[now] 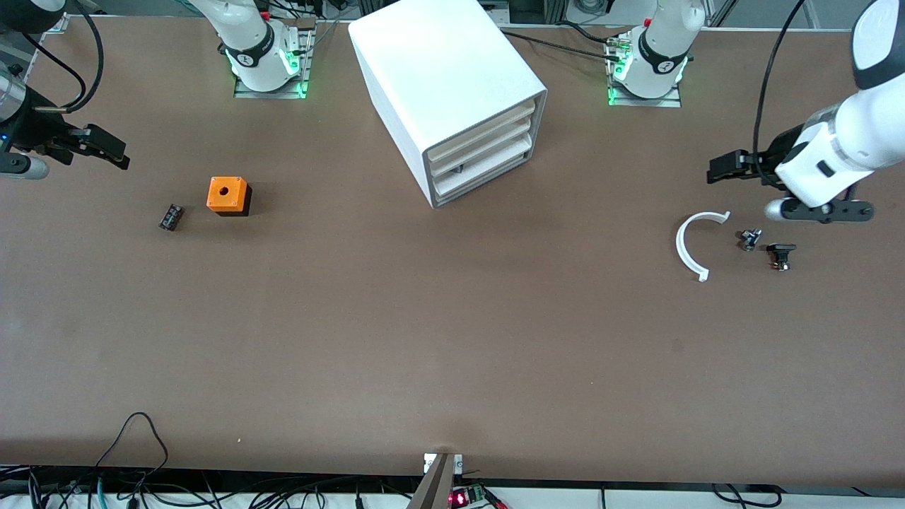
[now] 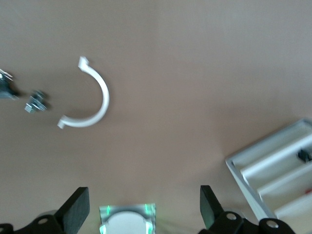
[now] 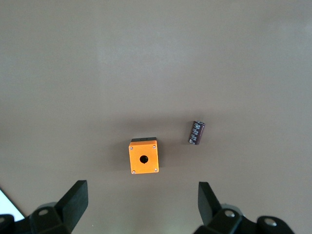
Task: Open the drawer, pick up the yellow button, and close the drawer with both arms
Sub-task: 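Move the left gripper toward the cabinet's middle drawer handle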
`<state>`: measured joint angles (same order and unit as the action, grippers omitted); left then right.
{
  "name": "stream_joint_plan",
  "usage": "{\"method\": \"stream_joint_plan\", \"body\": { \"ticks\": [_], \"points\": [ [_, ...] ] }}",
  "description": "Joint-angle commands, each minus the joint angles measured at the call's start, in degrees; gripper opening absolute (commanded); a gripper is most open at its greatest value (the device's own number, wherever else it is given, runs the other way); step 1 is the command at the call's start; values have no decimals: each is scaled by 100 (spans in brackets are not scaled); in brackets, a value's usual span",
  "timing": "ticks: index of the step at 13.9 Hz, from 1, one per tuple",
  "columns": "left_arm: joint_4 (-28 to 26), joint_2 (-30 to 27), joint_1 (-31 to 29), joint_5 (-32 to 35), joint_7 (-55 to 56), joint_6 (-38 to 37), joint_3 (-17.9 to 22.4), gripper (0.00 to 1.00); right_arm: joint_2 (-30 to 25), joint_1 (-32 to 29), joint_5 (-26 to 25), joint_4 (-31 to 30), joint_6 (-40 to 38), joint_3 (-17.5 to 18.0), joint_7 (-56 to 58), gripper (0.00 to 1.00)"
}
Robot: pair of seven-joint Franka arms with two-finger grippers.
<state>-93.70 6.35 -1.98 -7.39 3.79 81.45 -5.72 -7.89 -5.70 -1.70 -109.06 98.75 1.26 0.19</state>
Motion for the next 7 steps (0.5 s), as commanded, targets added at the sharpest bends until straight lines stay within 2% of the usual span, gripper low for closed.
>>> {"method": "stream_joint_plan", "body": {
  "ticks": [1, 4, 7],
  "points": [
    [45, 357, -12, -489, -221, -480, 36, 100, -134, 7, 100, -133, 66, -3, -63, 100],
    [-375, 656, -267, -2086, -360, -1121, 45, 100, -134, 7, 108, -133, 57, -3, -63, 100],
    [-991, 823, -224, -2810, -1218, -1316, 1, 100, -134, 7, 100, -133, 57, -3, -63, 100]
  ]
}}
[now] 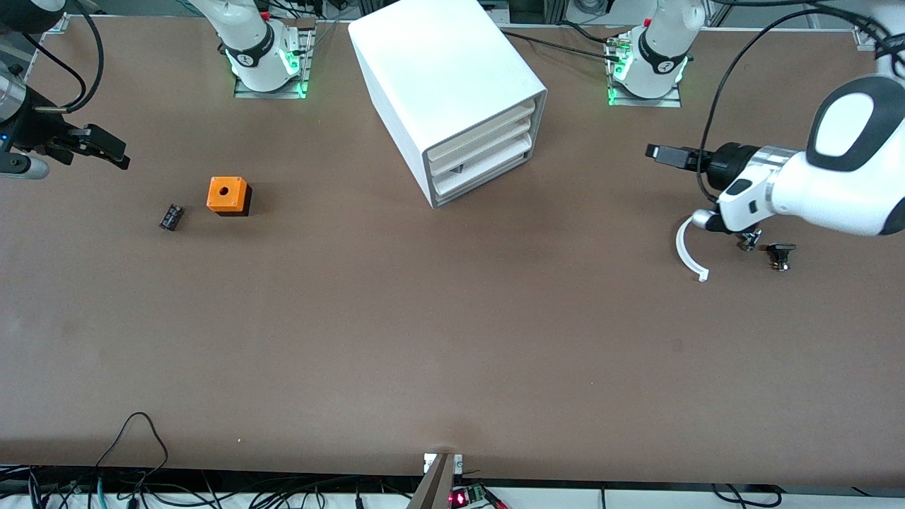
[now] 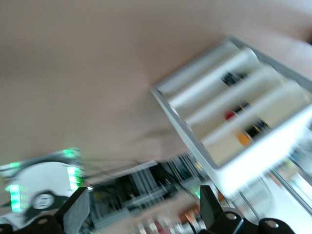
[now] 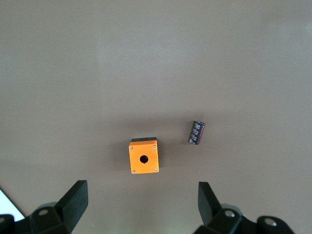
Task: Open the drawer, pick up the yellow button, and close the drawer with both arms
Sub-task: 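Move the left gripper toward the cabinet's middle drawer handle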
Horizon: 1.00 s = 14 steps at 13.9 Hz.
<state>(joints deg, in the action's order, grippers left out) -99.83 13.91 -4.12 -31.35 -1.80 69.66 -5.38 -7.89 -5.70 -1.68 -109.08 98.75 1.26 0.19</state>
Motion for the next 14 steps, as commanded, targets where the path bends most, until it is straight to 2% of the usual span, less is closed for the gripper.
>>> {"method": "stream_joint_plan", "body": {
  "ticks": [1, 3, 7, 9, 11, 14],
  "points": [
    [-580, 199, 7, -712, -1273, -120, -77, 100, -134, 7, 98, -131, 57, -3, -63, 100],
    [-914, 288, 42, -1179, -1806, 3, -217, 100, -125, 7, 98, -131, 66, -3, -63, 100],
    [-995, 366, 42, -1451, -1851, 433, -700, 100, -116, 7, 98, -122, 57, -11, -63, 100],
    [-1003, 454, 77, -1594, -1938, 984, -867, 100, -108, 7, 98, -113, 57, -11, -63, 100],
    [-1248, 481, 113, -1707, -1974, 1539, -1270, 100, -81, 7, 98, -96, 66, -11, -11, 100],
    [-1583, 542, 183, -1865, -1983, 2418, -1657, 100, -72, 7, 98, -87, 83, -11, -10, 100]
  ]
}}
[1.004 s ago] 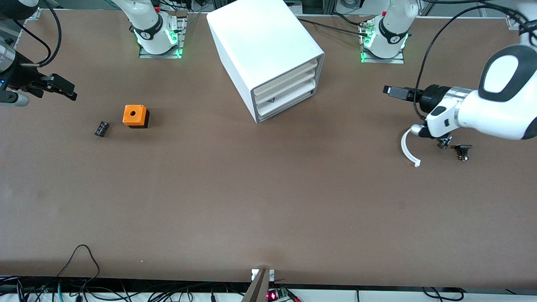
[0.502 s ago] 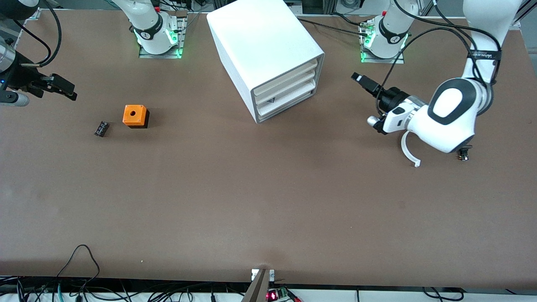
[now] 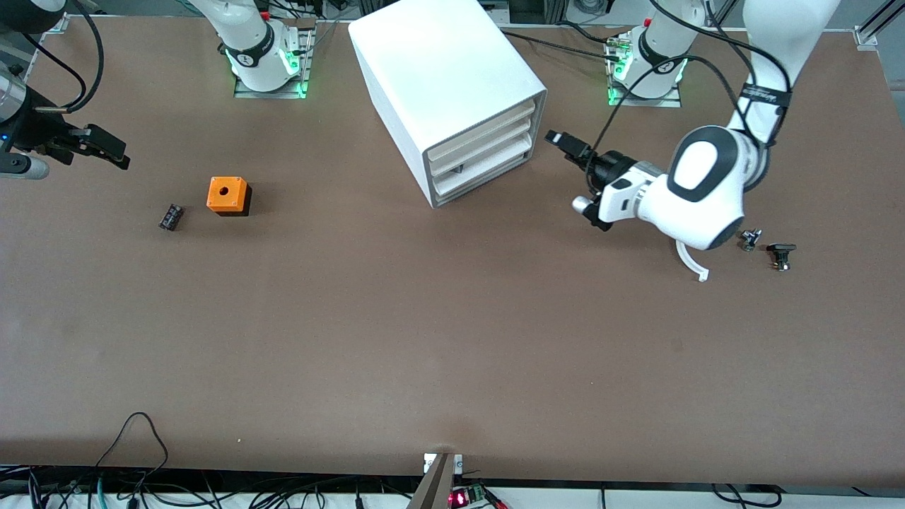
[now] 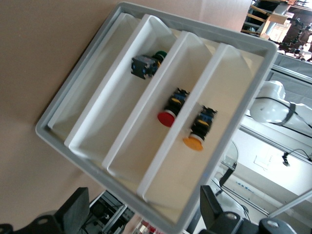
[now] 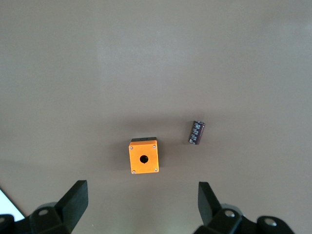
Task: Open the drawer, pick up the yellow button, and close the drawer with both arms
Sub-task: 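Move the left gripper toward the cabinet's middle drawer handle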
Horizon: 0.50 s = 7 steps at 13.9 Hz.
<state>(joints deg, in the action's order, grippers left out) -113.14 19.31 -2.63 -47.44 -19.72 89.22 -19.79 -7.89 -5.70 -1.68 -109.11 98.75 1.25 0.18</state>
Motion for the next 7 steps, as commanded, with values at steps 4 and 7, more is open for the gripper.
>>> {"method": "stream_joint_plan", "body": {
  "ticks": [4, 7],
  "points": [
    [-577, 3, 52, -468, -85, 904, -622, 98, -72, 8, 98, -75, 83, -11, -10, 100],
    [-735, -23, 52, -468, -32, 1001, -719, 92, -73, 8, 98, -75, 74, -11, -10, 100]
  ]
}}
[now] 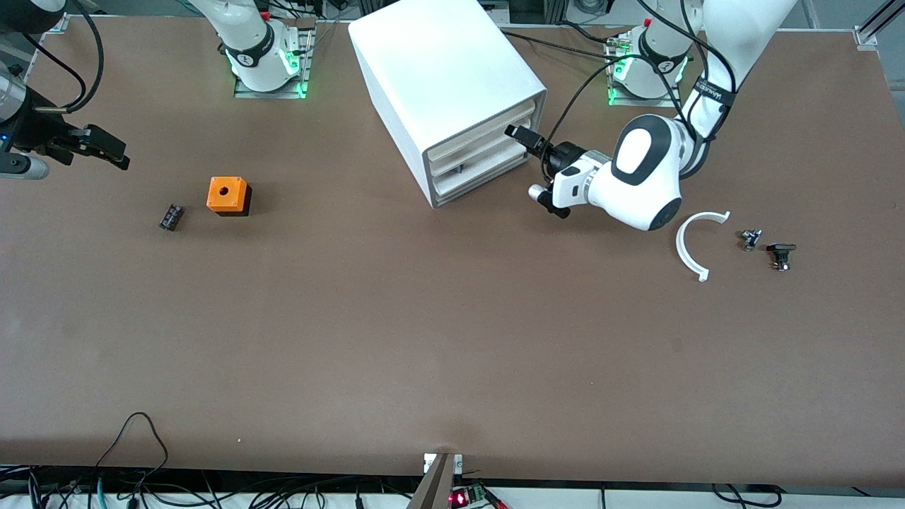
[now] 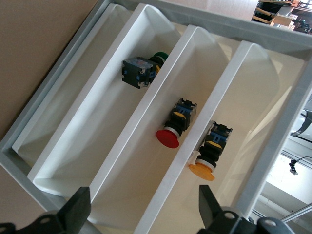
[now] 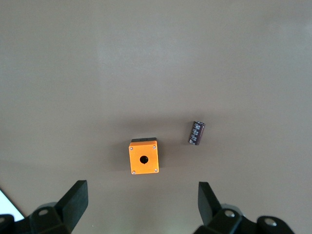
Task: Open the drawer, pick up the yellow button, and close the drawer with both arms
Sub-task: 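Move the left gripper toward the cabinet's middle drawer handle, then grasp the middle drawer handle with the left gripper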
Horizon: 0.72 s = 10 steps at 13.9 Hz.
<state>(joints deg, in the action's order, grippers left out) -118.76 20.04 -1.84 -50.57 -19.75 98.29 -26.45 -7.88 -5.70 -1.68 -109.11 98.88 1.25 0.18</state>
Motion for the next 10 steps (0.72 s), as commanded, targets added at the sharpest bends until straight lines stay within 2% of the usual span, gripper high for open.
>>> {"method": "stream_joint_plan", "body": {
  "ticks": [1, 3, 4, 5, 10],
  "points": [
    [-182, -105, -45, -155, 6, 33, -62, 88, -73, 7, 98, -75, 62, -11, -10, 100],
    [-183, -149, -45, -155, 269, -134, -123, 79, -73, 7, 98, -75, 53, -11, -10, 100],
    [-182, -175, -54, -181, 357, -161, -158, 68, -73, 7, 98, -75, 53, -11, -10, 100],
    [-182, -175, -54, -181, 428, -170, -211, 63, -73, 7, 98, -67, 61, -11, -10, 100],
    [-182, -193, -45, -260, 1121, -117, -500, 64, -64, 7, 98, -67, 53, -11, -10, 100]
  ]
}}
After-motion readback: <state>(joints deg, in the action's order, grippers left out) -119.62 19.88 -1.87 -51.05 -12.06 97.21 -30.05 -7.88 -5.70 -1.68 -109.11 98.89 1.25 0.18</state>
